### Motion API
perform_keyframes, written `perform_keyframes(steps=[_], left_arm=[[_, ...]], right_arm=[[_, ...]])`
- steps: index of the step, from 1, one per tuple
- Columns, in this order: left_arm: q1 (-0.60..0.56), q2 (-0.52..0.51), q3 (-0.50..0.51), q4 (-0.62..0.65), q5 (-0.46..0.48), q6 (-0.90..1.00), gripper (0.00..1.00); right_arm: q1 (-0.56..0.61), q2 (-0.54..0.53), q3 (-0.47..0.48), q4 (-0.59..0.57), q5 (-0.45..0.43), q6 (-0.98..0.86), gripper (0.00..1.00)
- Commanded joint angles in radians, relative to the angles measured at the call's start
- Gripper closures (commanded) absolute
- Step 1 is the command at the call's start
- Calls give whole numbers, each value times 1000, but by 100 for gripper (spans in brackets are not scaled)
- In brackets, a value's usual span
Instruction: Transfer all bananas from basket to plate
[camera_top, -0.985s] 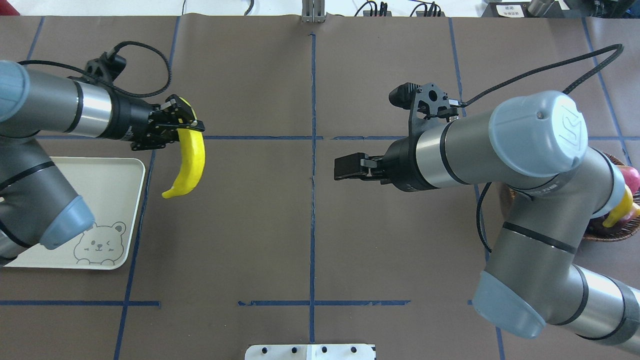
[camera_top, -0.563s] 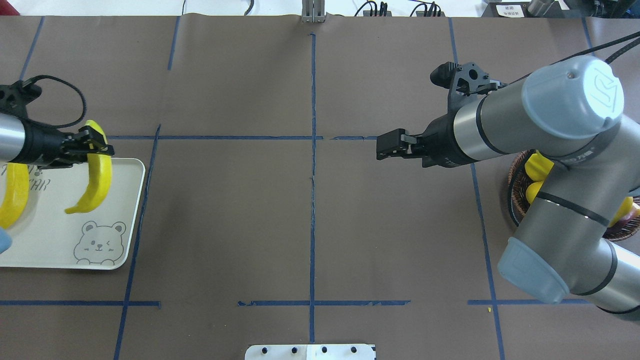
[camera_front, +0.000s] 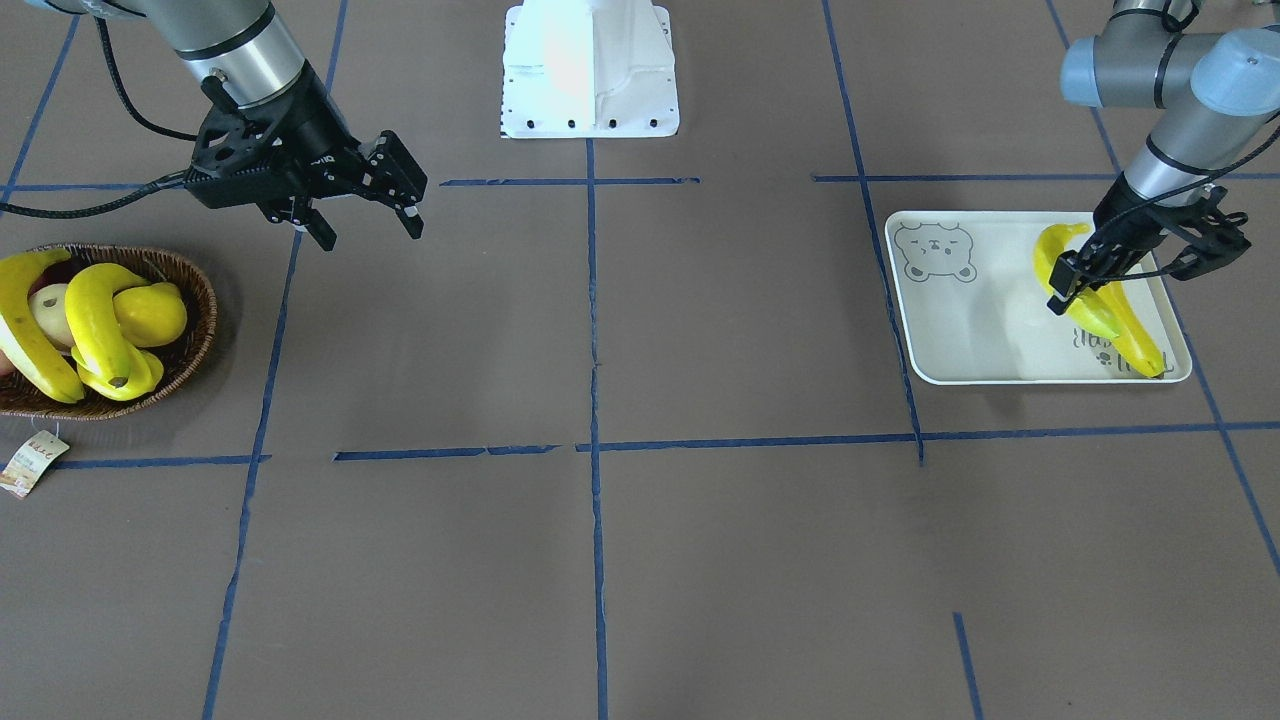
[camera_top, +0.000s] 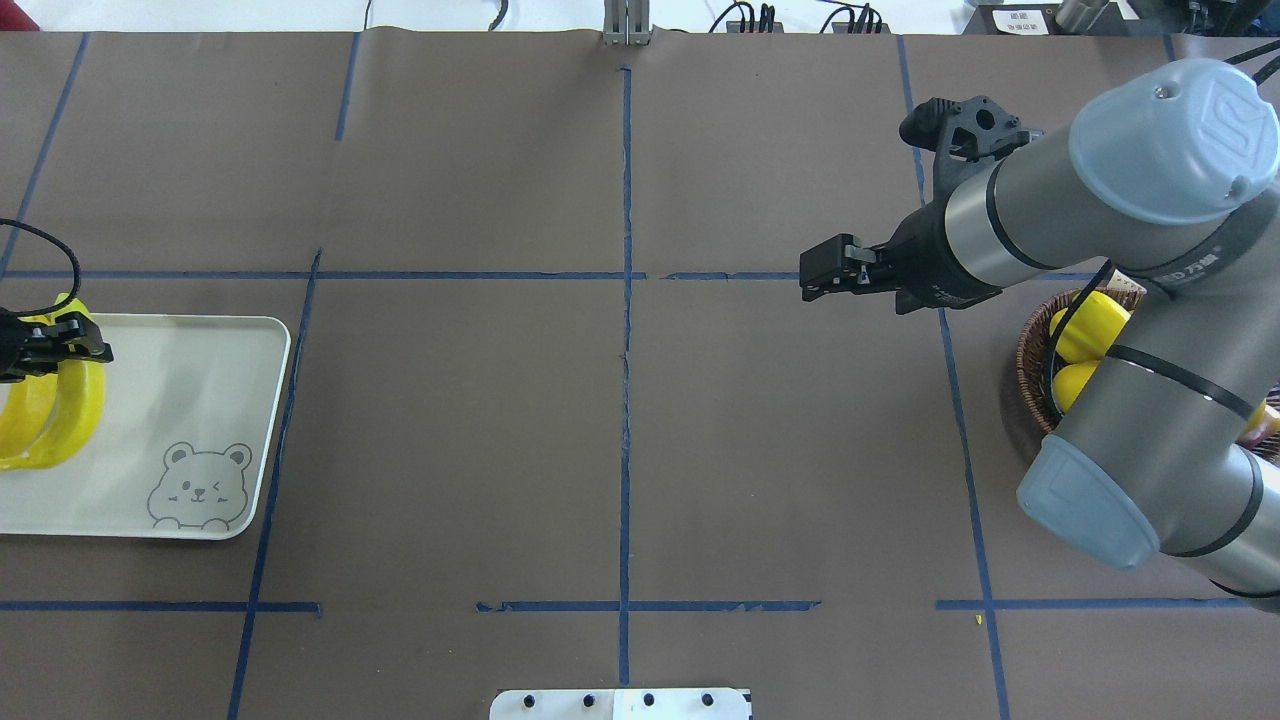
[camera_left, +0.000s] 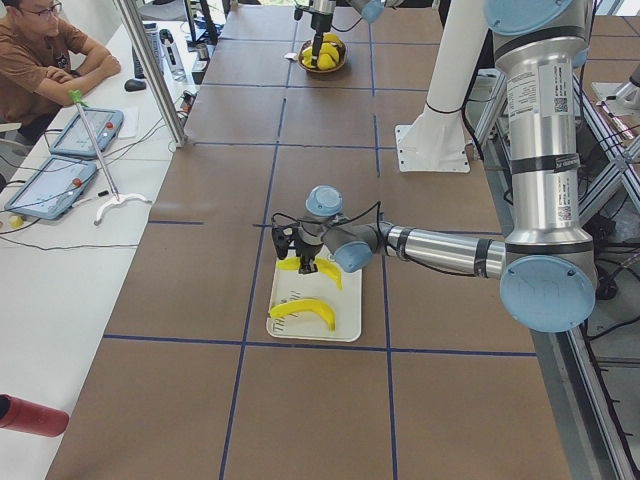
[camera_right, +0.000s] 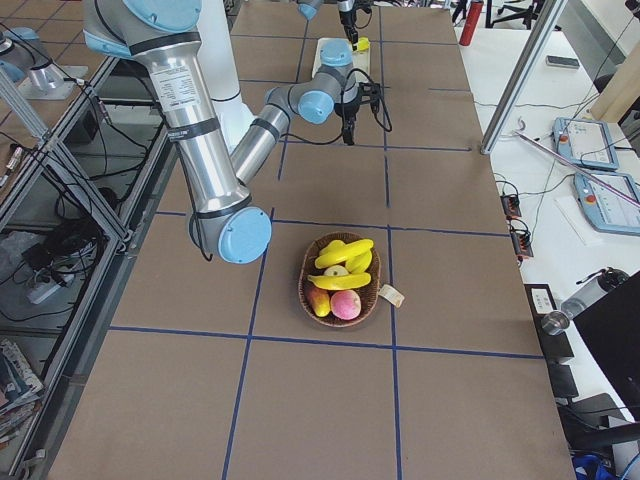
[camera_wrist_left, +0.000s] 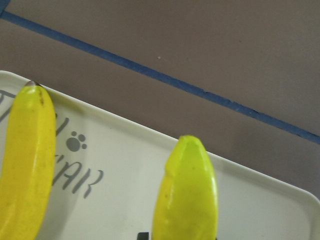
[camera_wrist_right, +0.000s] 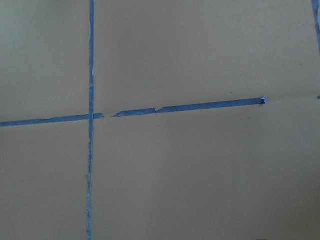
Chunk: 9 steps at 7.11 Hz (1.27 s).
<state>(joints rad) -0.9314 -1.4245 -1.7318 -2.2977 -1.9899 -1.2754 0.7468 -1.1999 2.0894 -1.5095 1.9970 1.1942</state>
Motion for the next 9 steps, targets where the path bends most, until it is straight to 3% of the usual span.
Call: perform_keyframes(steps=[1, 2, 4, 5, 7, 9], left_arm=[[2, -2, 53, 3, 68, 18, 44], [-1, -1, 51, 1, 68, 22, 1], [0, -7, 8, 3, 56, 19, 0], [-1, -5, -30, 6, 7, 18, 0], [-27, -4, -104, 7, -105, 7, 0], [-27, -8, -129, 38, -110, 5, 0]], right_arm=[[8, 0, 0, -1, 2, -2, 0], [14, -1, 3, -1, 6, -2, 0], [55, -13, 3, -3, 51, -16, 0], [96, -42, 6, -3, 80, -56, 0], [150, -160, 24, -1, 106, -198, 0], [204, -304, 23, 0, 97, -374, 0]])
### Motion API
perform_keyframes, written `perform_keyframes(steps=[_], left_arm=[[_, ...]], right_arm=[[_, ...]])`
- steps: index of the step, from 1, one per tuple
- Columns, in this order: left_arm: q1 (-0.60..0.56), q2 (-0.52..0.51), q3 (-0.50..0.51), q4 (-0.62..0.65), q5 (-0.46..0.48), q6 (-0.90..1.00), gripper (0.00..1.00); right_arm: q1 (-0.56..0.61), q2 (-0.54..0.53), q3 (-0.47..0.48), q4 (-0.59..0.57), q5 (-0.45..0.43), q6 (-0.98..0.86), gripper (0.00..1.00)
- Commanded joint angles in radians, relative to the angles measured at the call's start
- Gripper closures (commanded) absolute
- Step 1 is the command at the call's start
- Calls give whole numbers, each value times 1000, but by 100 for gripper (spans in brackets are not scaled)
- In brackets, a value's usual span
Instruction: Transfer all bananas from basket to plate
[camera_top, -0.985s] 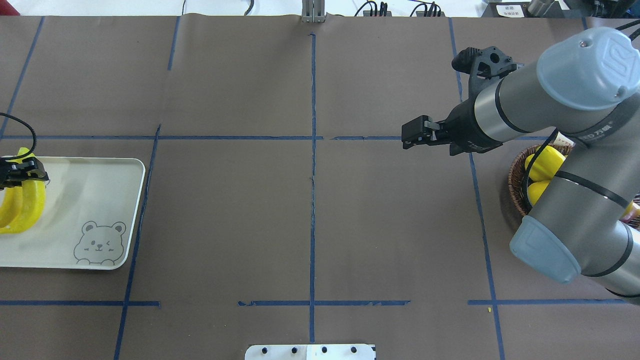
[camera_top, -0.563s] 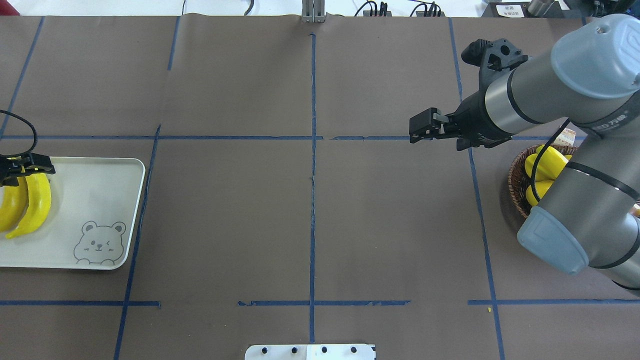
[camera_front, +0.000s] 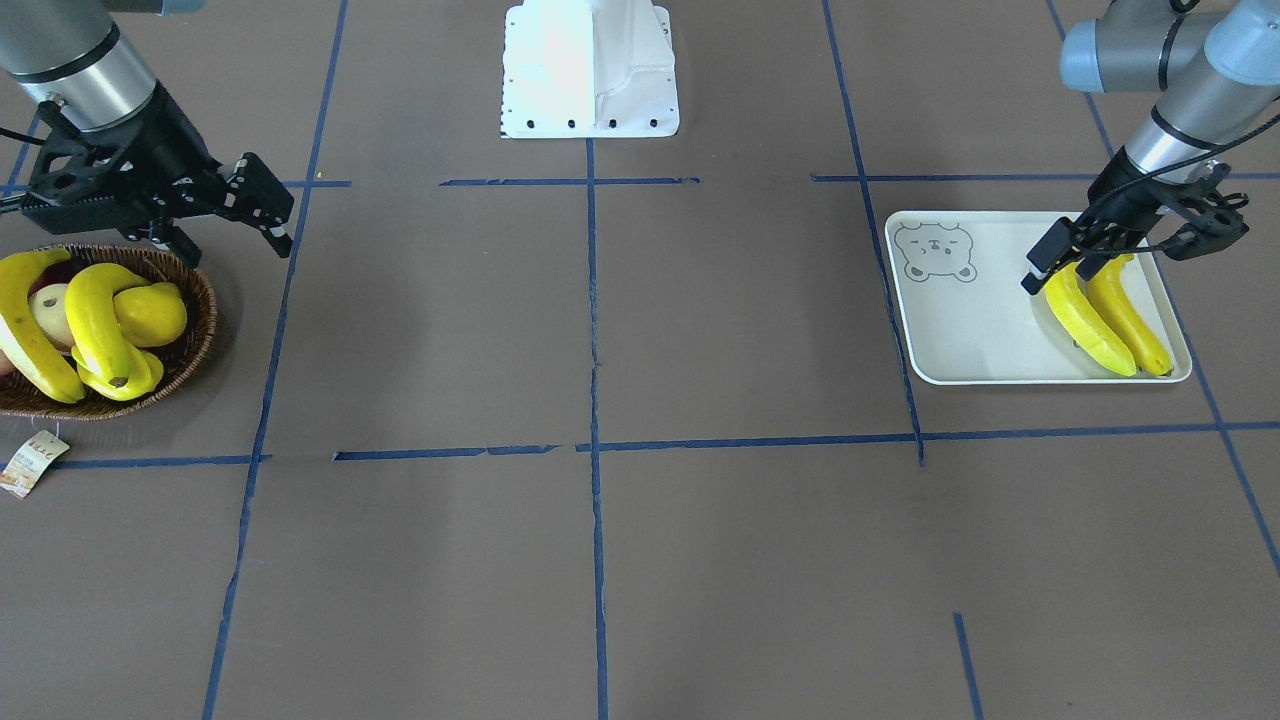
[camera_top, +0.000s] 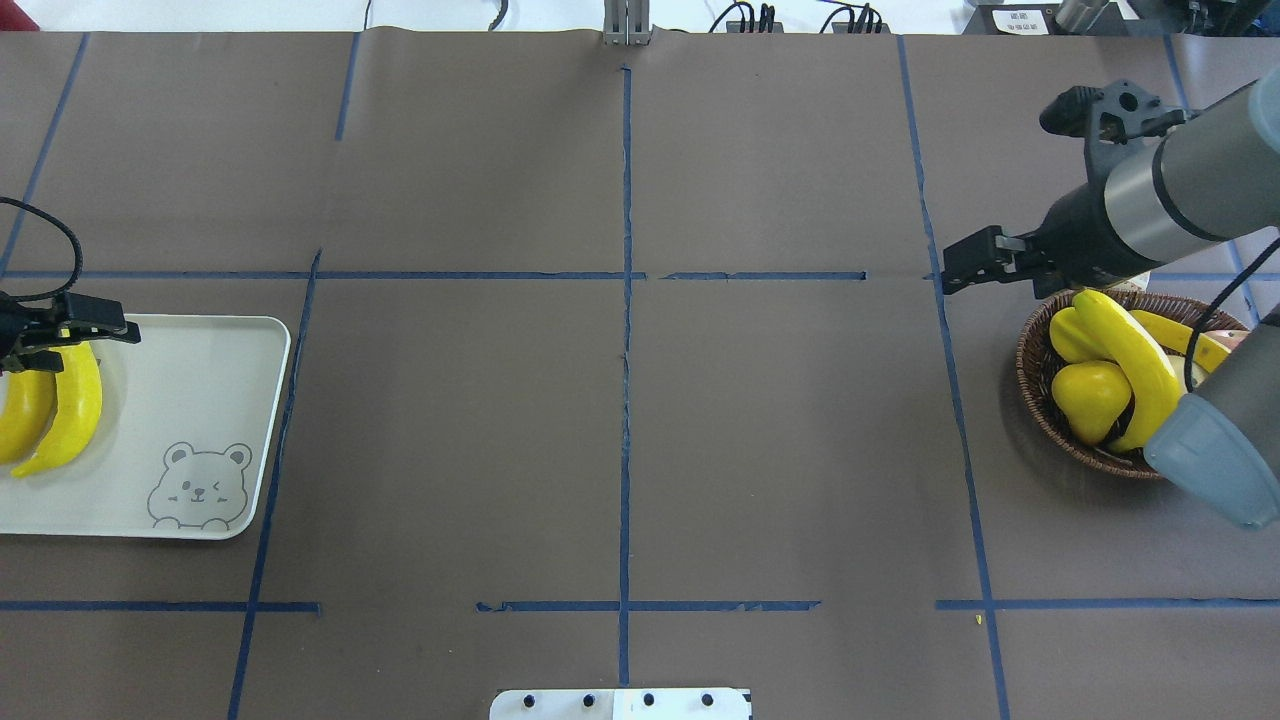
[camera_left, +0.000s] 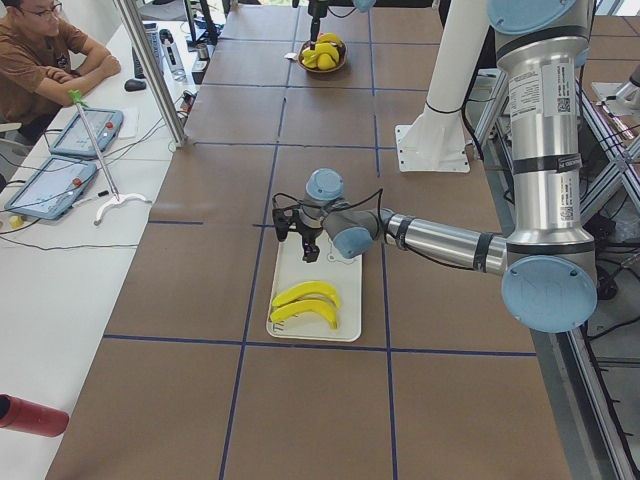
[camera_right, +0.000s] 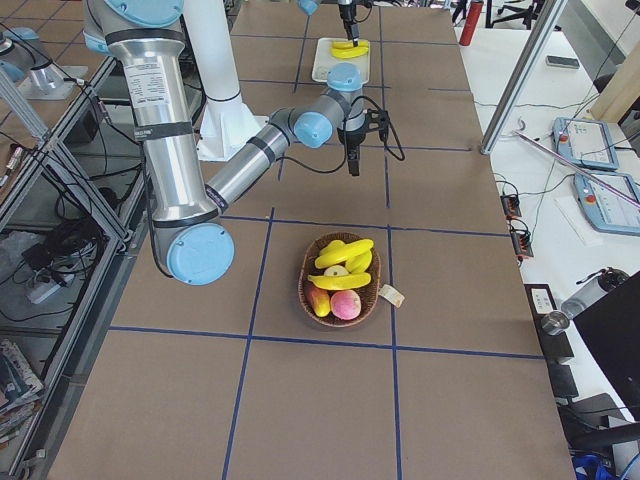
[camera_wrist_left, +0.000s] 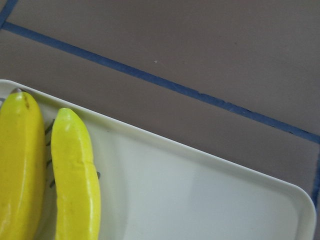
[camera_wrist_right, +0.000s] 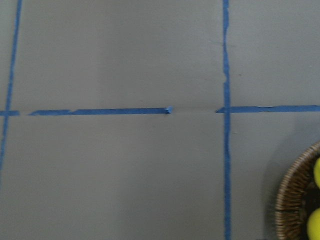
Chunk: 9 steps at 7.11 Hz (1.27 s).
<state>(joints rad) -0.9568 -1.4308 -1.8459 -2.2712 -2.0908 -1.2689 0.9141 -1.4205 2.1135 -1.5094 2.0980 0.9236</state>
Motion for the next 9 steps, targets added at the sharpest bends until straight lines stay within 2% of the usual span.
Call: perform_keyframes(steps=[1, 2, 3, 6, 9], left_arm=[[-2, -2, -16, 10, -8, -1, 0], [-2, -8, -18, 10, -8, -3, 0], [-2, -8, -21, 12, -6, -3, 0], [0, -11, -19, 12, -5, -3, 0], [0, -19, -19, 12, -5, -1, 0]], right_arm=[[64, -151, -3, 9, -10, -250, 0], [101, -210, -6, 14, -6, -382, 0], [103, -228, -16, 15, -4, -414, 0], [98, -216, -145, 28, 37, -453, 0], [95, -216, -196, 31, 85, -479, 1]])
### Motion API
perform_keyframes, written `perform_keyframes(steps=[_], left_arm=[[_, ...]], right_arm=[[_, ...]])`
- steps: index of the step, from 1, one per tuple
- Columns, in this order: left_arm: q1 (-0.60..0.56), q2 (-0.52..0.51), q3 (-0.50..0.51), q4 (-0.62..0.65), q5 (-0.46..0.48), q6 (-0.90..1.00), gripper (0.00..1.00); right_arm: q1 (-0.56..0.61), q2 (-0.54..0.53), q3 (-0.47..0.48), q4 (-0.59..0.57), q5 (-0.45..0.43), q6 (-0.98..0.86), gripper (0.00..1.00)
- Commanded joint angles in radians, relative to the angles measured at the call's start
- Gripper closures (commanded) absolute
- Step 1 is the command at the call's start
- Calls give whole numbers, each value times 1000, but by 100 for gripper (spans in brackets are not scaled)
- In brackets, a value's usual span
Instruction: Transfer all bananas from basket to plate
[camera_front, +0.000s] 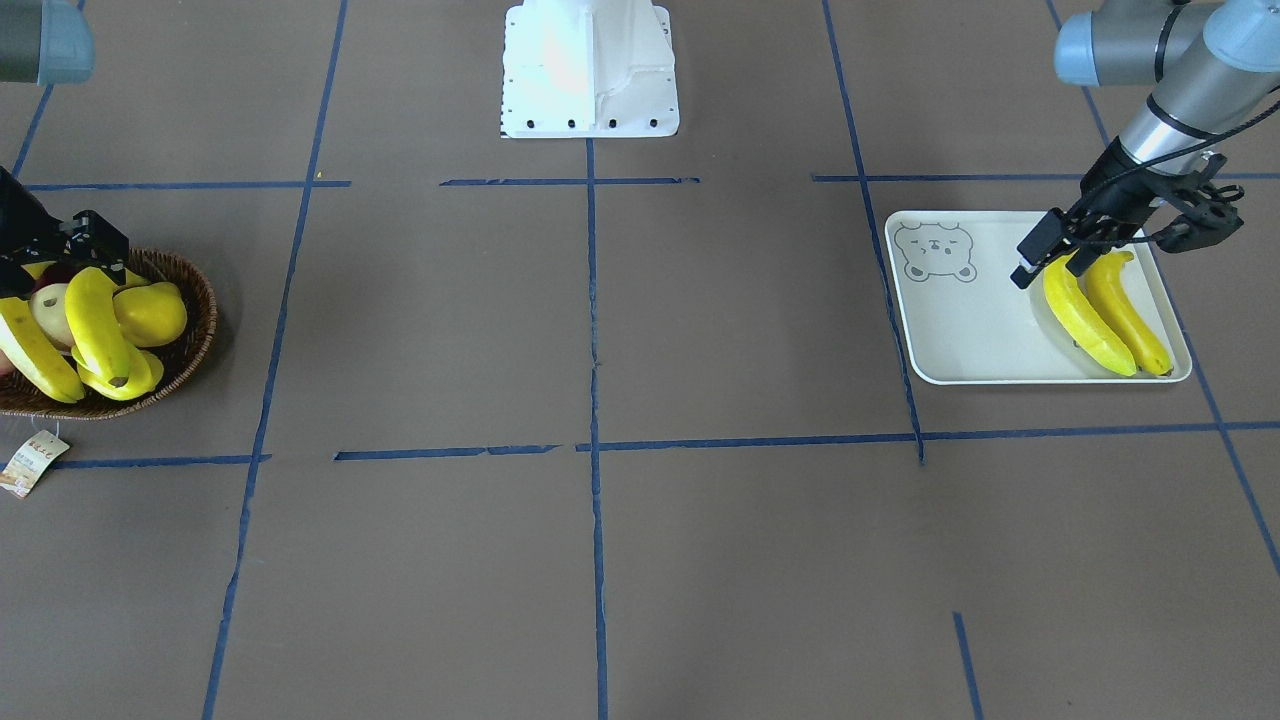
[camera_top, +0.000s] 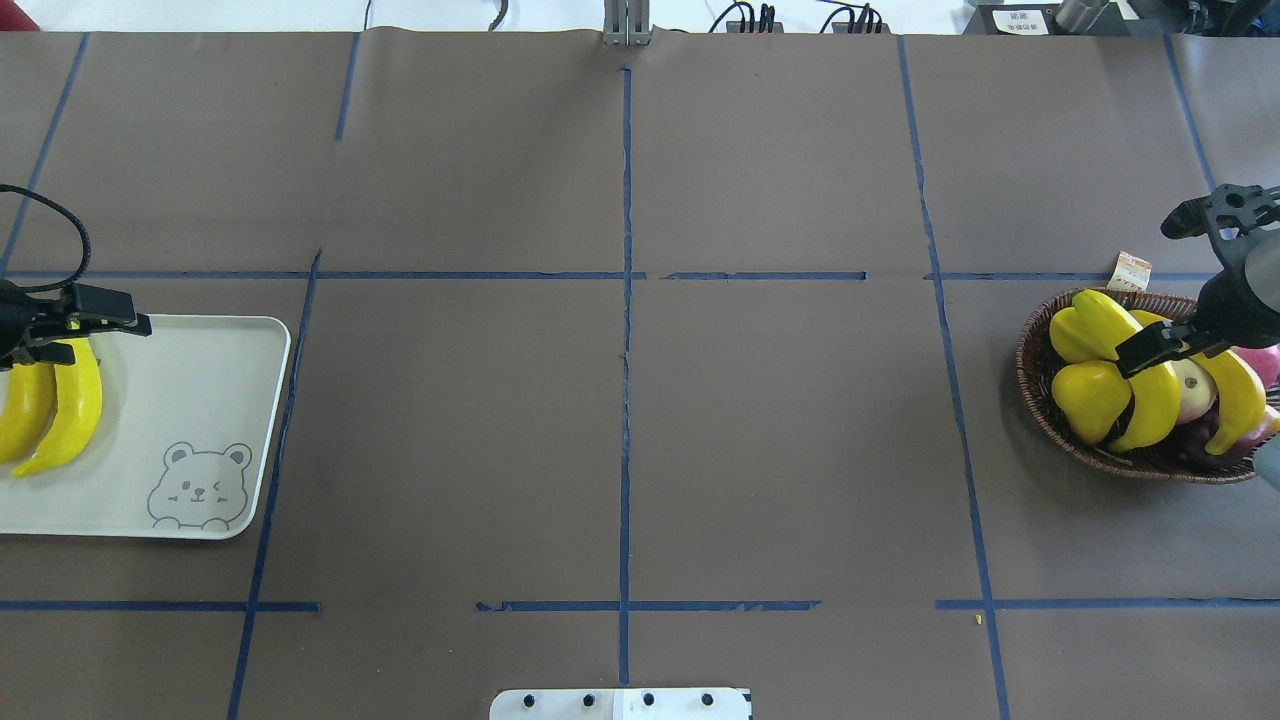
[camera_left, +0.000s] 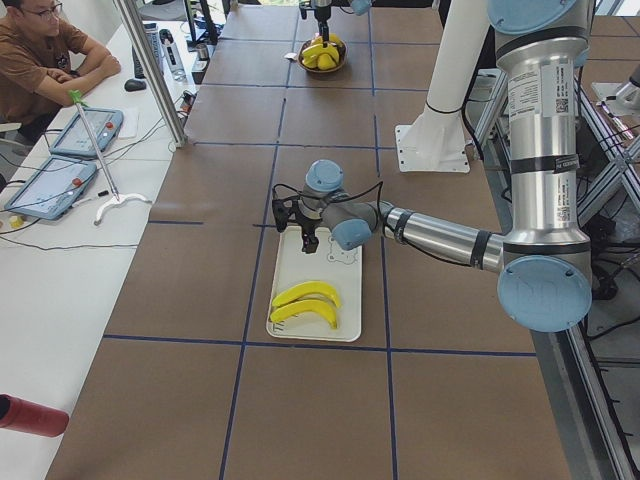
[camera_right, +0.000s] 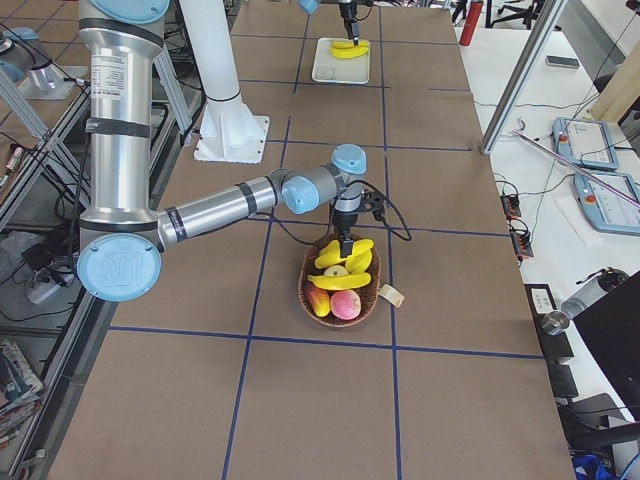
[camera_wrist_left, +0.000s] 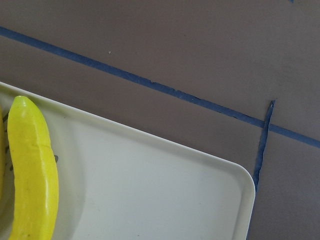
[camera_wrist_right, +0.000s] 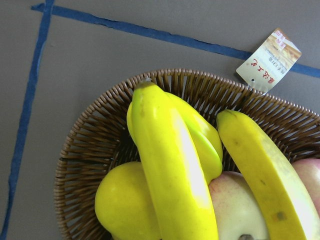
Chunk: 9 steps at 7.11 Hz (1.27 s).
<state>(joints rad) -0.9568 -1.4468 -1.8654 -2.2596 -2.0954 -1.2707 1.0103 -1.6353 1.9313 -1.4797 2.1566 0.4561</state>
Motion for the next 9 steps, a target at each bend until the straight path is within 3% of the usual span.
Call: perform_keyframes(steps=[1, 4, 5, 6, 7, 8, 9], left_arm=[[0, -3, 0, 0, 0, 1, 0], [0, -3, -1, 0, 0, 1, 0], [0, -3, -3, 0, -2, 1, 0], [-2, -3, -3, -1, 0, 1, 0], [-2, -3, -4, -1, 0, 1, 0], [-2, -3, -5, -1, 0, 1, 0], [-2, -3, -5, 0, 0, 1, 0]], right_arm=[[-2, -4, -24, 1, 31, -14, 1], [-21, -3, -57, 1, 32, -14, 4], [-24, -3, -66, 1, 32, -13, 11], [-27, -3, -66, 1, 32, -11, 35], [-27, -1, -66, 1, 32, -14, 69], [-27, -1, -61, 1, 34, -27, 89], [-24, -1, -52, 2, 69, -36, 98]])
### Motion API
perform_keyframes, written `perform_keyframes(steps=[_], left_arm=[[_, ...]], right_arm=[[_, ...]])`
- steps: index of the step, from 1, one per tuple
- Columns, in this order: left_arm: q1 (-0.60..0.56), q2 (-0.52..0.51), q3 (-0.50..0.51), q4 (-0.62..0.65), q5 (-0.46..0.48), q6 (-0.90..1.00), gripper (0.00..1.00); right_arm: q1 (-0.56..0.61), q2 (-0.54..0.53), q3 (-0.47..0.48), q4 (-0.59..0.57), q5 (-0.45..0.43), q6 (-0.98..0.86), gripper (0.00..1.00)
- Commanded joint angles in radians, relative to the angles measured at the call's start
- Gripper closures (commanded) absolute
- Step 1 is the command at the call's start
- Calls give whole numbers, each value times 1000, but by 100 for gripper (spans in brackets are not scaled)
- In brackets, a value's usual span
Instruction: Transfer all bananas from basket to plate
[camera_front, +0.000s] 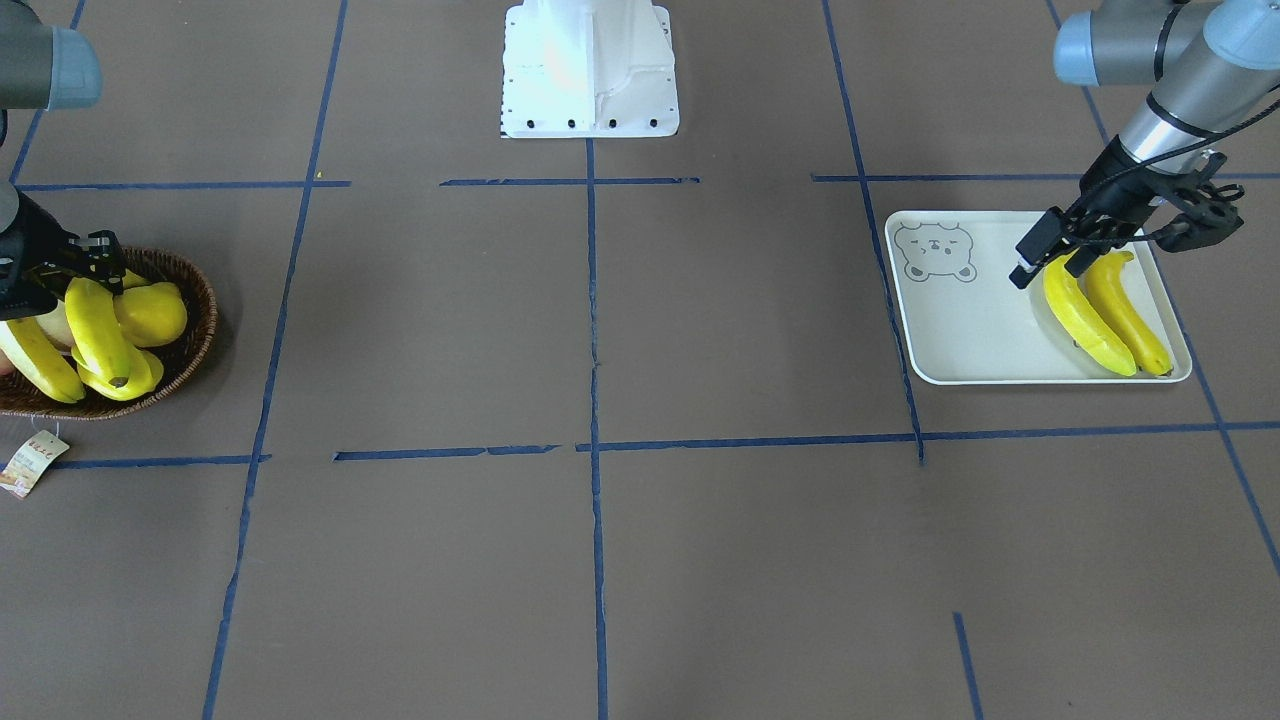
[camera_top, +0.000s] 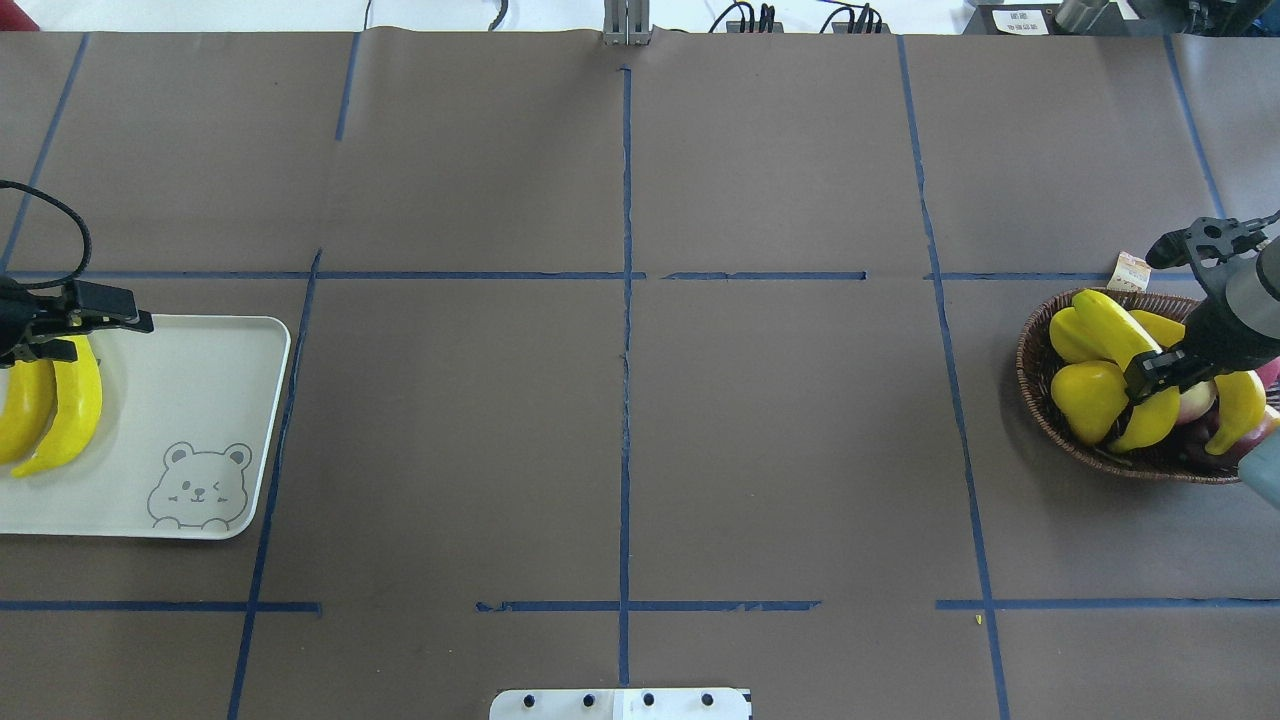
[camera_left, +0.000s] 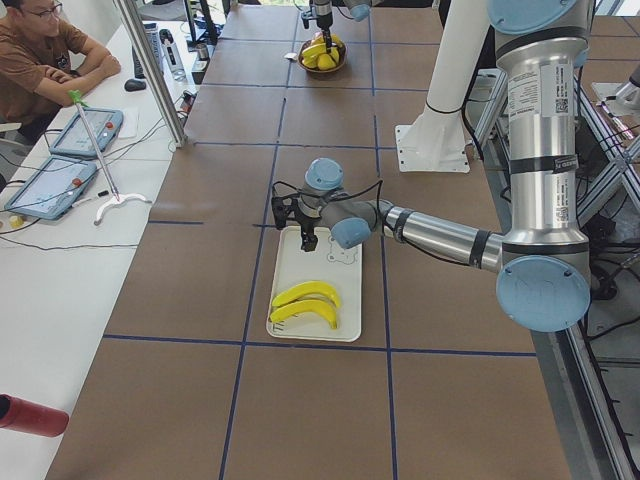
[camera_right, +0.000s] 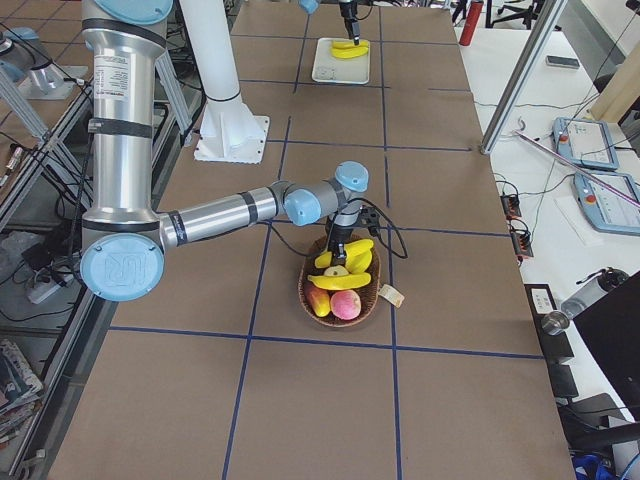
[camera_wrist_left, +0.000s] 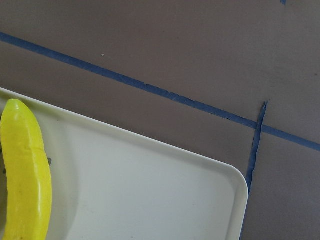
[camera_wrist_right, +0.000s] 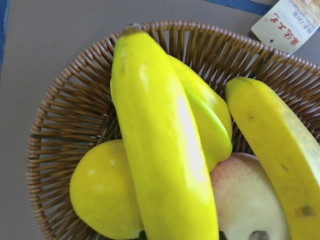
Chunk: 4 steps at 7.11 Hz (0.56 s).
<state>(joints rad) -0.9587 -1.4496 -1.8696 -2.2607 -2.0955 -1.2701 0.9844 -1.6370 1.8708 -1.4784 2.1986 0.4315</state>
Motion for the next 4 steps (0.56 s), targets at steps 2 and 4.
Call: perform_keyframes(steps=[2, 4], left_arm=[[0, 0, 0, 1, -1, 0, 0], [0, 0, 0, 1, -1, 0, 0]], right_arm=[[38, -56, 115, -17, 68, -28, 100], [123, -115, 212, -17, 174, -74, 100]])
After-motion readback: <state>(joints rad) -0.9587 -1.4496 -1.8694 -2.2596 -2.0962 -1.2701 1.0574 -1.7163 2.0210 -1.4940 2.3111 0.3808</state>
